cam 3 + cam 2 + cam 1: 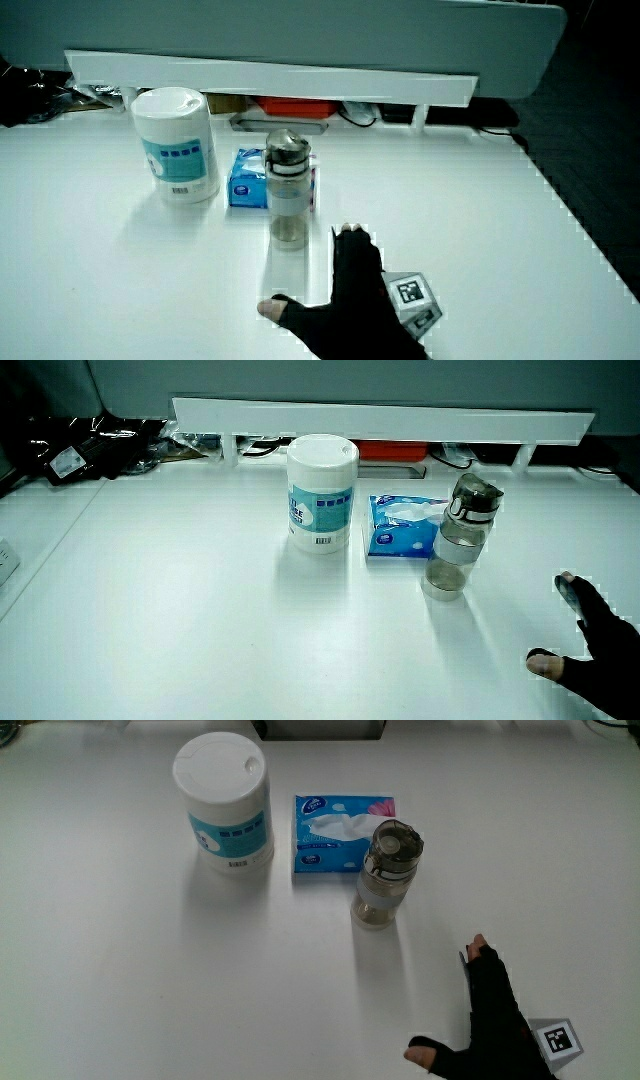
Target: Pick bottle
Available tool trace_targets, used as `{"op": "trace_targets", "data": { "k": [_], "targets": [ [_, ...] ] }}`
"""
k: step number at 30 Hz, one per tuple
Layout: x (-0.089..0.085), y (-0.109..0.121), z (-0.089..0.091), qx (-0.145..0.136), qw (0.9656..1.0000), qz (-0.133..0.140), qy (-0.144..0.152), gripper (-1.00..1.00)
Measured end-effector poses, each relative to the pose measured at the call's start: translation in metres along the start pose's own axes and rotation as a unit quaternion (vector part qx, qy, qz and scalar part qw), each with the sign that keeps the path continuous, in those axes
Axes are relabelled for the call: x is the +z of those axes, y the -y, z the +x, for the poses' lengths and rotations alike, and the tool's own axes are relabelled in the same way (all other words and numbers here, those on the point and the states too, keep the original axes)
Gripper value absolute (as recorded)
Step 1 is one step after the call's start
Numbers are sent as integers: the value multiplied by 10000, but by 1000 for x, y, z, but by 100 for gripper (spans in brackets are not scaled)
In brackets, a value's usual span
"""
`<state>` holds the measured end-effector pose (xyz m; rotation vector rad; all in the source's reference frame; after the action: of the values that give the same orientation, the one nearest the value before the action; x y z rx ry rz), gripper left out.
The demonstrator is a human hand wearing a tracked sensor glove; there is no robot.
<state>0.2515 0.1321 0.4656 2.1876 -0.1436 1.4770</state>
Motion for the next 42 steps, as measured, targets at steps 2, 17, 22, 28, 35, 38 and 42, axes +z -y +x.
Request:
{"op": "trace_targets", "data": {
  "k": [2,17,22,28,35,38,42],
  "targets": [
    [1,-3,3,41,9997,13,232,0],
    [9,-55,22,-712,9974,28,-126,0],
    [7,-74,28,-908,9952,113,-361,0],
    [3,-96,32,-1123,9922,159,-520,0],
    [-5,-118,37,-1356,9879,208,-719,0],
    [-7,-125,46,-1481,9861,263,-706,0],
    [-9,-133,50,-1538,9836,333,-877,0]
  ]
}}
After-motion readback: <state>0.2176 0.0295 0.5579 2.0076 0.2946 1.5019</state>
